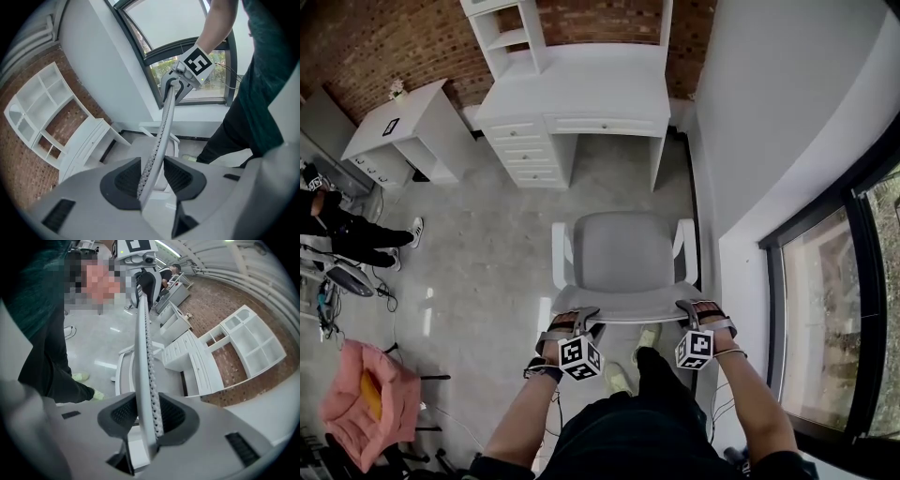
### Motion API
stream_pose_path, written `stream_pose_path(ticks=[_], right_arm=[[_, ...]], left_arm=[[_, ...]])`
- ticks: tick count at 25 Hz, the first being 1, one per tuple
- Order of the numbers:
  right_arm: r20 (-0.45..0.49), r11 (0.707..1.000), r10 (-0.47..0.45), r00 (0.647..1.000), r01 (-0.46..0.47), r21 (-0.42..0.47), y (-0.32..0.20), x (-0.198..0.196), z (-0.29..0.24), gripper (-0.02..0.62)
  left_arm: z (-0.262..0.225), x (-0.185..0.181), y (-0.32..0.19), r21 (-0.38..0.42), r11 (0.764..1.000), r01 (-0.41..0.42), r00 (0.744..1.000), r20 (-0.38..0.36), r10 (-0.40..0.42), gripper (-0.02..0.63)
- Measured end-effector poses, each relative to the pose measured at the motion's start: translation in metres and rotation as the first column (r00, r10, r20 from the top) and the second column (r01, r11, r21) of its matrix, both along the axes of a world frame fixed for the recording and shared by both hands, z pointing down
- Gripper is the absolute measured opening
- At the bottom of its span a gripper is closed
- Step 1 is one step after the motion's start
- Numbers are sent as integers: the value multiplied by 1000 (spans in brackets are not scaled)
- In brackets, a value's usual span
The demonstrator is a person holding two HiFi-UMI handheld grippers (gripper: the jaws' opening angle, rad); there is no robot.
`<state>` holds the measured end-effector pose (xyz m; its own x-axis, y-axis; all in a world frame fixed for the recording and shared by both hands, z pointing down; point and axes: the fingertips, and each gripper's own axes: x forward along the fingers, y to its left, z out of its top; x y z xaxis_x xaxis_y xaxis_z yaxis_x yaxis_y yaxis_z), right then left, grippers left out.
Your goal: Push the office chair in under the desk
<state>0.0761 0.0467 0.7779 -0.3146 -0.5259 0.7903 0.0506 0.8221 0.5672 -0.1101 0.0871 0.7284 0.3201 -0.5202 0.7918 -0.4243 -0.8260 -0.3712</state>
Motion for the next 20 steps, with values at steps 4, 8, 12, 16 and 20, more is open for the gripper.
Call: stream_pose_path(ticks=[4,8,12,16,20], right_arm=[[3,1000,-14,1000,14,2,-24,0,3,107],[7,999,-40,999,40,2,-47,-5,3,107],[16,998,-62,998,62,21,-76,-16,0,106],[12,996,-82,997,81,20,-96,-30,2,94],[0,995,-98,995,98,4,-116,-46,3,80]], left_arm=[[1,2,-21,2,1000,7,1000,0,-7,147],[2,-2,-41,-8,1000,30,1000,1,-30,147],[2,-12,-68,5,998,57,998,11,-57,149],[4,-27,-93,-6,995,97,995,37,-97,156],[5,-44,-120,-24,991,134,989,64,-132,163]])
